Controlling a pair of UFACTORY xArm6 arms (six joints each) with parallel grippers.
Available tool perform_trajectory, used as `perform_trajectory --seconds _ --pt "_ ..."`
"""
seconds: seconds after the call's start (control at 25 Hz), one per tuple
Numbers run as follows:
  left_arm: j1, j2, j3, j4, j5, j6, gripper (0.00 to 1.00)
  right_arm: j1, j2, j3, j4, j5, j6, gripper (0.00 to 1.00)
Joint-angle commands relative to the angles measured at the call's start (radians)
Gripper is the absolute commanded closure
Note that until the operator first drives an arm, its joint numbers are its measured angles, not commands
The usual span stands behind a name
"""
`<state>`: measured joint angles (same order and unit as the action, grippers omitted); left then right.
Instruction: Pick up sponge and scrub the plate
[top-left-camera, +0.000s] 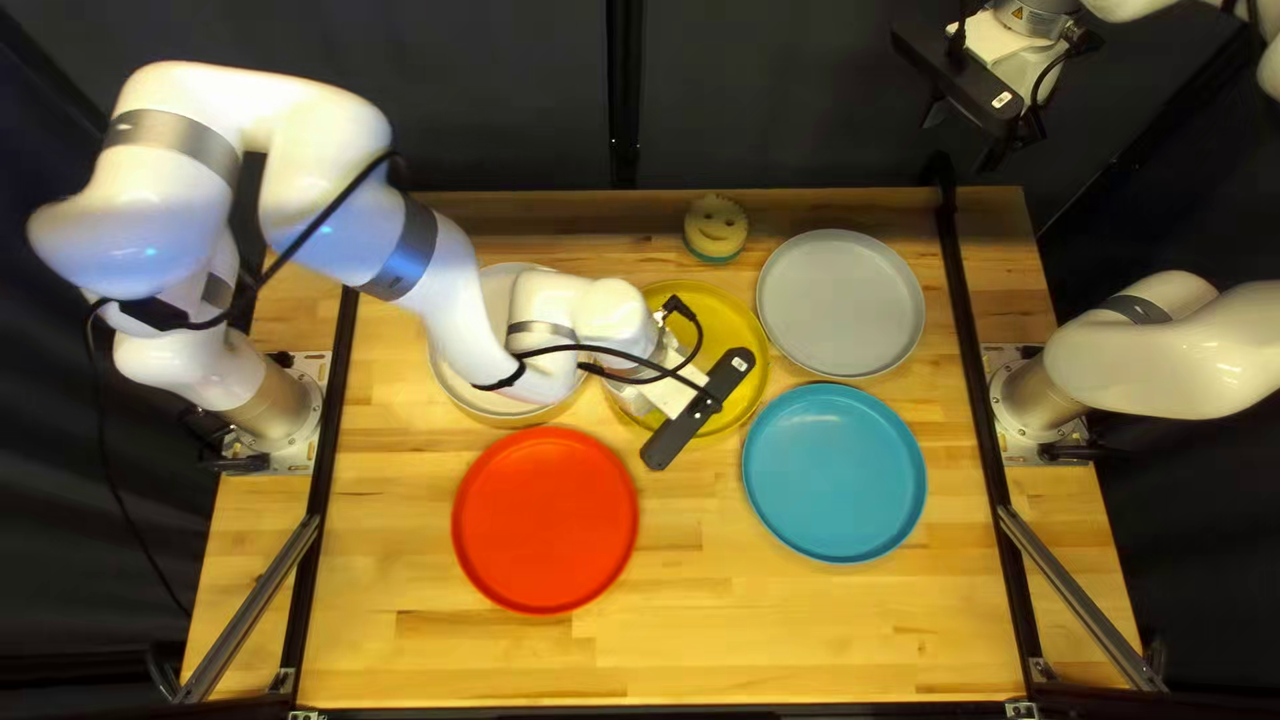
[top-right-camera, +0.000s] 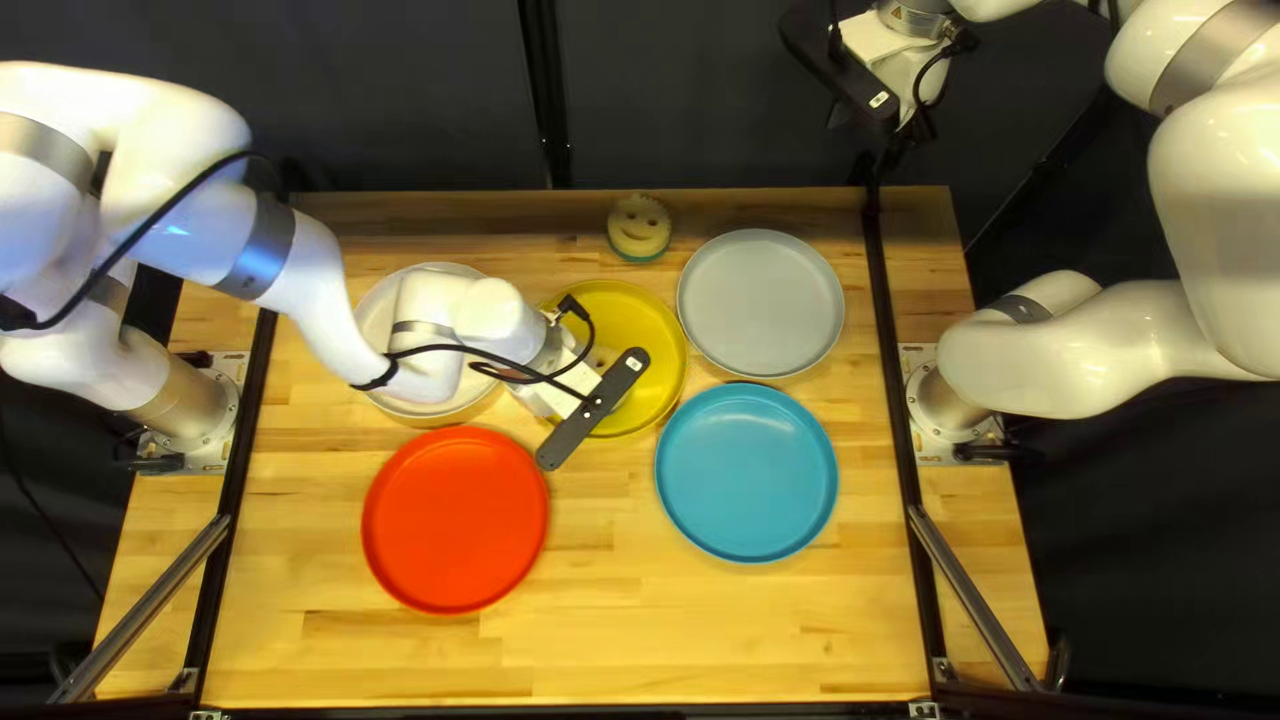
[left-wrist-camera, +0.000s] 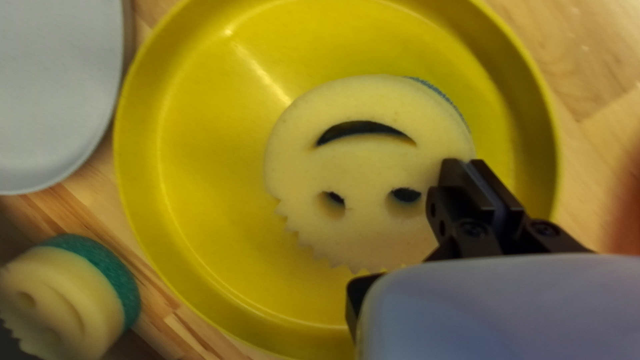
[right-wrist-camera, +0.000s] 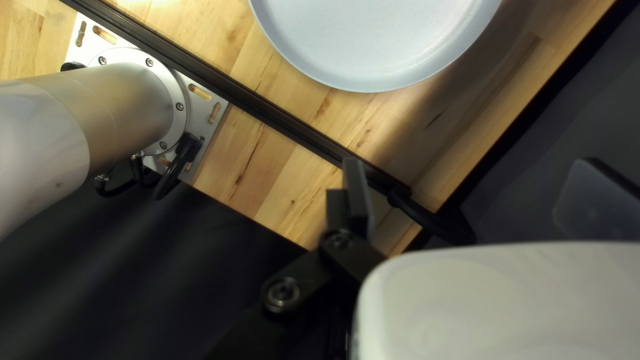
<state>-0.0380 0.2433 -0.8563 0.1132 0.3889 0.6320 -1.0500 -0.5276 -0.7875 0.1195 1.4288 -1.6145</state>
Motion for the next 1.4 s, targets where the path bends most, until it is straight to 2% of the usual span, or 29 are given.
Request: perform_trajectory --seconds 0.04,0.44,0.56,0.68,0.96,1.16,1.28,1.4 --pt "-0.009 0.009 -0.011 0.002 0.003 -0.014 1.00 0.000 0.000 0.000 0.000 0.000 0.000 0.00" --pt "-0.019 0.187 -0.240 -0.025 0.022 0.042 1.00 0.000 0.000 0.000 0.000 0.000 0.000 0.00" --pt "-0.020 0.199 -0.262 -0.031 0.025 0.059 1.00 0.000 0.000 0.000 0.000 0.000 0.000 0.00" --pt "-0.013 0.172 -0.226 -0.031 0.017 0.067 1.00 0.000 0.000 0.000 0.000 0.000 0.000 0.00" --pt "0.005 0.065 -0.053 -0.024 -0.033 0.044 1.00 0.000 0.000 0.000 0.000 0.000 0.000 0.00" --pt "0.016 -0.030 0.055 -0.002 -0.029 0.002 1.00 0.000 0.000 0.000 0.000 0.000 0.000 0.00" --pt "0.023 -0.068 0.077 0.010 -0.008 -0.016 1.00 0.000 0.000 0.000 0.000 0.000 0.000 0.00" --pt "0.030 -0.055 0.052 0.014 0.007 -0.019 1.00 0.000 0.000 0.000 0.000 0.000 0.000 0.00"
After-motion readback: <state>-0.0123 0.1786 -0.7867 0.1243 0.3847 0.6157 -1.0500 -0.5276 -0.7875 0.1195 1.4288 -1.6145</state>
